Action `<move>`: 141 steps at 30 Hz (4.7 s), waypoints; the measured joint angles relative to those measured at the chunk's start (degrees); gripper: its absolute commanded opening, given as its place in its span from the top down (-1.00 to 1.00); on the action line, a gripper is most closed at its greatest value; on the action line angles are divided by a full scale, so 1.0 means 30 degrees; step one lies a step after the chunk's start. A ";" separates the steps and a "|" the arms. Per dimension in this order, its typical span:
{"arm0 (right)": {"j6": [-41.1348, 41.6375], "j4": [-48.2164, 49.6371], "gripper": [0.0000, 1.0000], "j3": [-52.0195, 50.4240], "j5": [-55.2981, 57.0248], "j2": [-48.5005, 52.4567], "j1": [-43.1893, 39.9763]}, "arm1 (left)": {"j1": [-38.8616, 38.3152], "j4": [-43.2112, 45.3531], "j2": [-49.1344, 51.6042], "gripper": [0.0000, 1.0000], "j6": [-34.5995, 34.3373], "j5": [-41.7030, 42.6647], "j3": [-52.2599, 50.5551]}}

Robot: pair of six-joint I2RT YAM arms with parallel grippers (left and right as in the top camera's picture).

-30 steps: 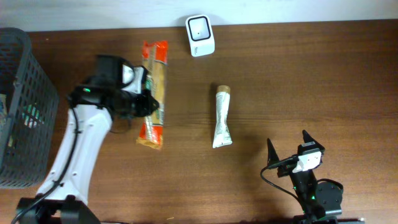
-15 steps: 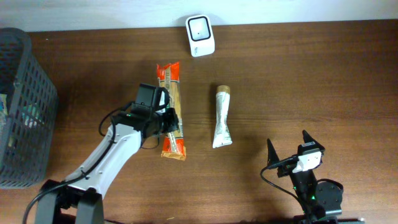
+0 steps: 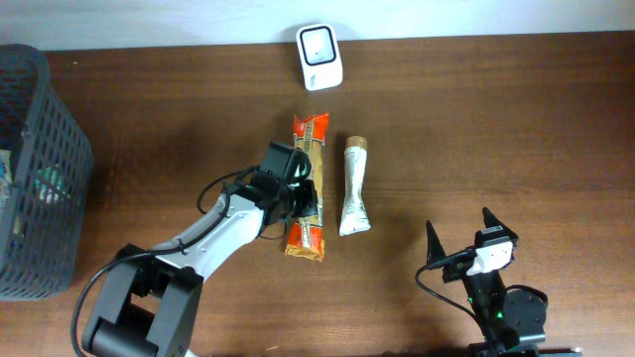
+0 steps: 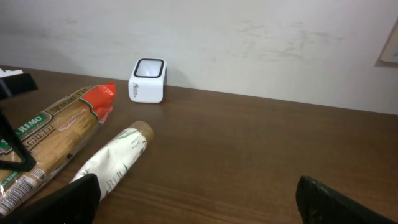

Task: Scan the item barcode
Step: 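Place the orange pasta pack on the table beside the tube, then reach the left gripper into the basket and grasp the small green box, then place the small green box on the table left of the pasta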

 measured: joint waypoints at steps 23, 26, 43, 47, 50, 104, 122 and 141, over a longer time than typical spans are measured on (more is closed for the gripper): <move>0.0000 0.0000 -0.97 0.0000 0.0000 0.0000 0.0000 | 0.3832 0.0976 -0.7031 -1.00 0.2827 0.0051 0.1297; 0.0000 -0.0007 -0.97 0.0000 0.0000 0.0000 0.0000 | 0.6739 0.0765 -1.0112 -0.82 0.3381 -0.0007 0.1348; -0.0007 -0.0007 -0.97 0.0000 0.0000 0.0000 0.0000 | 1.9584 -1.6713 -0.1639 -0.99 0.7533 -0.6382 2.1522; 0.0000 -0.0007 -0.97 0.0000 0.0000 0.0000 0.0000 | 2.1580 -1.6801 0.1158 -0.99 0.7533 -0.5887 2.1522; 0.0000 0.0000 -0.97 0.0000 0.0000 0.0000 0.0000 | 2.2265 -1.6604 0.2776 -0.96 0.7606 -0.5690 2.1522; 0.0000 -0.0007 -0.97 0.0000 0.0000 0.0000 0.0000 | 2.2651 -2.1689 1.2109 0.98 1.1373 -0.1625 3.0221; -0.0007 -0.0007 -0.97 0.0000 0.0000 0.0000 0.0000 | 1.4287 -2.5755 0.2455 0.93 1.1162 -0.0561 2.8625; 0.0000 0.0000 -0.97 0.0000 0.0000 0.0000 0.0000 | 0.3752 -1.0178 0.2601 0.41 0.7053 -0.0933 0.7031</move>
